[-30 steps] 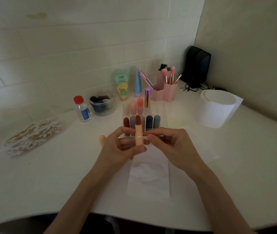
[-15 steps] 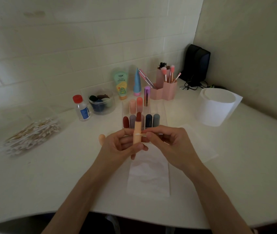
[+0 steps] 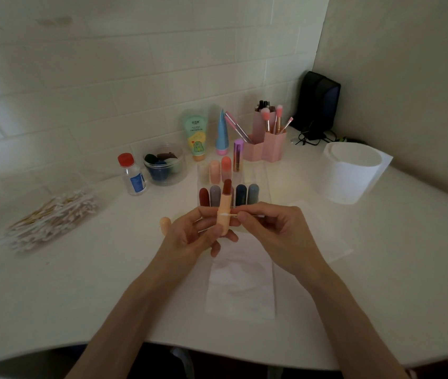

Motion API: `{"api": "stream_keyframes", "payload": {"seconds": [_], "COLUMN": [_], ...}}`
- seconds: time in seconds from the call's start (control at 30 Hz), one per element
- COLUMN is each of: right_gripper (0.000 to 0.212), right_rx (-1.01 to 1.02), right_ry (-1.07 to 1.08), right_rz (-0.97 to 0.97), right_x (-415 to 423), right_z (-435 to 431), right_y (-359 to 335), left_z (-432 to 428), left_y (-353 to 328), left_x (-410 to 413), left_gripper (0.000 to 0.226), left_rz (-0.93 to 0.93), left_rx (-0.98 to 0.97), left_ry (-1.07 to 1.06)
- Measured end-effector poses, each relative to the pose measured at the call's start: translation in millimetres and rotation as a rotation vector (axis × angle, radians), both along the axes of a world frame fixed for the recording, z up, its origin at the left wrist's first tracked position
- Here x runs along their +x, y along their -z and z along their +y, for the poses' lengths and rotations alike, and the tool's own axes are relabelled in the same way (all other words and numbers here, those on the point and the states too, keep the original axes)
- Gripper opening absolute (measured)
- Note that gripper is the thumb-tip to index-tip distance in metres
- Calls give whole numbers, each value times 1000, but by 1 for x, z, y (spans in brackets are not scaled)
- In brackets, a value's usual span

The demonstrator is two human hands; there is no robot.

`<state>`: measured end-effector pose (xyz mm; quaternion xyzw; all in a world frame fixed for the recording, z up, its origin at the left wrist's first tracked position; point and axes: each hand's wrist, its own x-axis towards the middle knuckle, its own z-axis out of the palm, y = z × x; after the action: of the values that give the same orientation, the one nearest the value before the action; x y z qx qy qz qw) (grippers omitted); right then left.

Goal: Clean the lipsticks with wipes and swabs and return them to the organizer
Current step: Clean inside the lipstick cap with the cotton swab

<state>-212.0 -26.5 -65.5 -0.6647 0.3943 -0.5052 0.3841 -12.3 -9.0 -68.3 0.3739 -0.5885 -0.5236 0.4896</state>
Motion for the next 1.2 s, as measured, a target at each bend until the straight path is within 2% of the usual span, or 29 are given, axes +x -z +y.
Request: {"api": "stream_keyframes", "payload": {"seconds": [0.13,0.2,0.53,0.83,1.2], "right_gripper": [19,19,20,14,11], "right_rx": [4,-2,-23,-163,-300], "right_ry": [17,14,14,96,241], "right_rz": [34,50,49,108,186], "right_x": [2,4,5,6,6], "right_z": [0,2,3,1,4], "right_y": [1,0,-1,2,-1], "left_z": [1,0,2,3,4], "left_y": [-1,1,-1,2,0], "left_x": [-3,-3,-2,0,0], "left_gripper": [36,32,29,23,32], "left_rz": [-16,-27,-113,-170,-221], "left_rx": [41,43,-35,35,87], "left_ry": [-27,-26,28,-172,-220]}}
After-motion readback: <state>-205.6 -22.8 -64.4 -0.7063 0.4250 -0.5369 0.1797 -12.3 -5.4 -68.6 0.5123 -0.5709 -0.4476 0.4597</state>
